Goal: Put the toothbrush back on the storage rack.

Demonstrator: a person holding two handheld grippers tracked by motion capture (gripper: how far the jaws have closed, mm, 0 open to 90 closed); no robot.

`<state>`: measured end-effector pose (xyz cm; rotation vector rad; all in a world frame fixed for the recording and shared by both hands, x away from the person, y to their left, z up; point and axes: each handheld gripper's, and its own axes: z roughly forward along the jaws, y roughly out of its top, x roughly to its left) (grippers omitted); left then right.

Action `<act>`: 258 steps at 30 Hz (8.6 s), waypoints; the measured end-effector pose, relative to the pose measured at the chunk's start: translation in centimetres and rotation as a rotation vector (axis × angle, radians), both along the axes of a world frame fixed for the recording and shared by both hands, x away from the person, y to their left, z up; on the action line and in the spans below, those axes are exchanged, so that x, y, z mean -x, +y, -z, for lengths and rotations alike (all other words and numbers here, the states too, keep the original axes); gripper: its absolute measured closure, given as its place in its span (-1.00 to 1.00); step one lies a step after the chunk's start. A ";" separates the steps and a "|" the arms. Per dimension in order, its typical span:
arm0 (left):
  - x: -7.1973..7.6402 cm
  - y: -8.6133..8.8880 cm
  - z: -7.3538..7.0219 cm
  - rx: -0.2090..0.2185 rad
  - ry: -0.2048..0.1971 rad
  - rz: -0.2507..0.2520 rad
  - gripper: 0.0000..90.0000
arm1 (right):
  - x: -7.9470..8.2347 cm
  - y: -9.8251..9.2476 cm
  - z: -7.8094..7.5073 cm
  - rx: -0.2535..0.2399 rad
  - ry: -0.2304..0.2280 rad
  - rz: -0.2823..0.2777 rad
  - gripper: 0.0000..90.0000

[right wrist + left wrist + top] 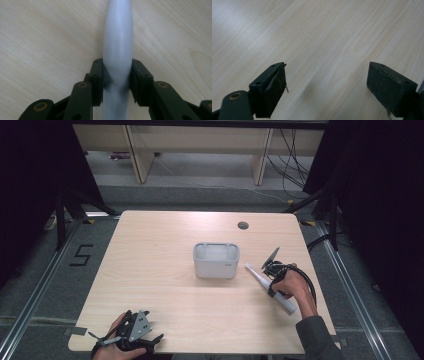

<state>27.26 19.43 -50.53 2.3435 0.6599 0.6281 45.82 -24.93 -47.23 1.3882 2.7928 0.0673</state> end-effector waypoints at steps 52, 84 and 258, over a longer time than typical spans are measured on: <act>-0.1 0.0 0.1 0.016 0.002 0.002 -0.66 | 2.2 -4.2 -4.4 -0.360 -0.561 0.075 0.48; -0.1 0.0 0.0 -0.001 -0.006 -0.003 -0.66 | 2.3 -2.4 -5.7 -0.654 -0.818 0.114 0.48; 0.0 0.0 0.0 0.005 0.013 0.012 -0.66 | -2.5 12.7 -6.3 -0.583 -0.614 -0.100 0.29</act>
